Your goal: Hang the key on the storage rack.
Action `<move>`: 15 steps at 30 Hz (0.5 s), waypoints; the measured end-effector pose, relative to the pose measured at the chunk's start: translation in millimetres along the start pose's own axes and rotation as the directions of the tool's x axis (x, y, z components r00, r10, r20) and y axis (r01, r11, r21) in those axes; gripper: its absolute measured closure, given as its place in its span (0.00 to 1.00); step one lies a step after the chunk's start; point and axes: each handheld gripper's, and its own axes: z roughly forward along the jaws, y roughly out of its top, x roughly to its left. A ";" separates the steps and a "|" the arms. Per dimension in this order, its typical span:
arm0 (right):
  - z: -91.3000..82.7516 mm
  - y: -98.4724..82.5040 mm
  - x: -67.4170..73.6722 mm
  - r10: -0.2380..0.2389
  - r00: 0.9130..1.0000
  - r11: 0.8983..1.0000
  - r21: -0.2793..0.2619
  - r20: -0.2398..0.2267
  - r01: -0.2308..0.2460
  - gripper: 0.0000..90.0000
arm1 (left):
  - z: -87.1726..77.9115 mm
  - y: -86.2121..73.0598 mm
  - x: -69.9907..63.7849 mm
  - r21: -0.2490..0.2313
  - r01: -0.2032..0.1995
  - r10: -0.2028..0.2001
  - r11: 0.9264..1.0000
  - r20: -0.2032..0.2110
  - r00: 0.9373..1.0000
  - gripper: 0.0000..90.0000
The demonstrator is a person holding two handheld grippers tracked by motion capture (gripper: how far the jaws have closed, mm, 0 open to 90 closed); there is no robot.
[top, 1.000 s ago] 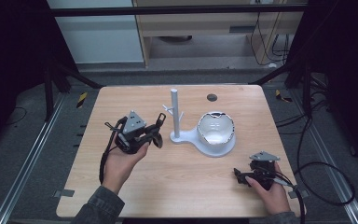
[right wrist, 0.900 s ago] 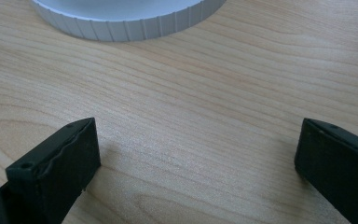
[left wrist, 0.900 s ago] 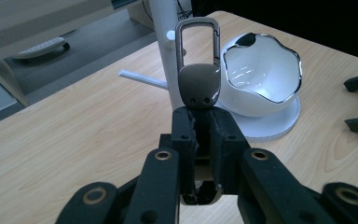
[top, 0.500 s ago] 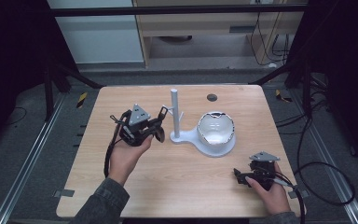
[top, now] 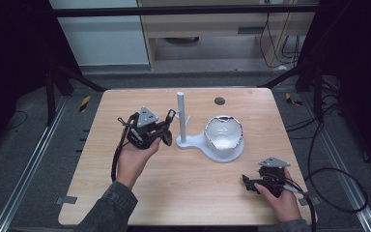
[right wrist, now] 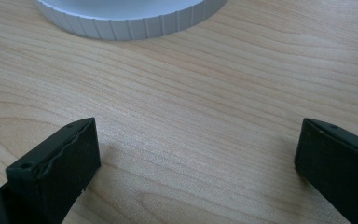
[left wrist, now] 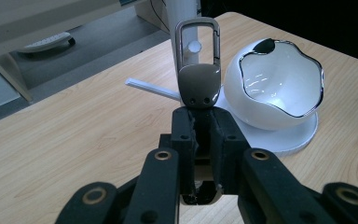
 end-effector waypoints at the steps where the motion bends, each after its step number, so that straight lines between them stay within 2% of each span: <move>1: 0.0 0.0 0.0 0.000 1.000 1.000 0.000 0.000 0.000 0.00 | 0.7 0.0 -0.4 0.000 0.002 -0.002 1.000 -0.002 1.000 0.90; 15: -0.1 -0.2 -0.2 -0.004 1.000 1.000 -0.001 0.000 0.004 0.01 | 9.6 1.7 1.8 0.013 0.007 -0.007 1.000 -0.009 1.000 0.89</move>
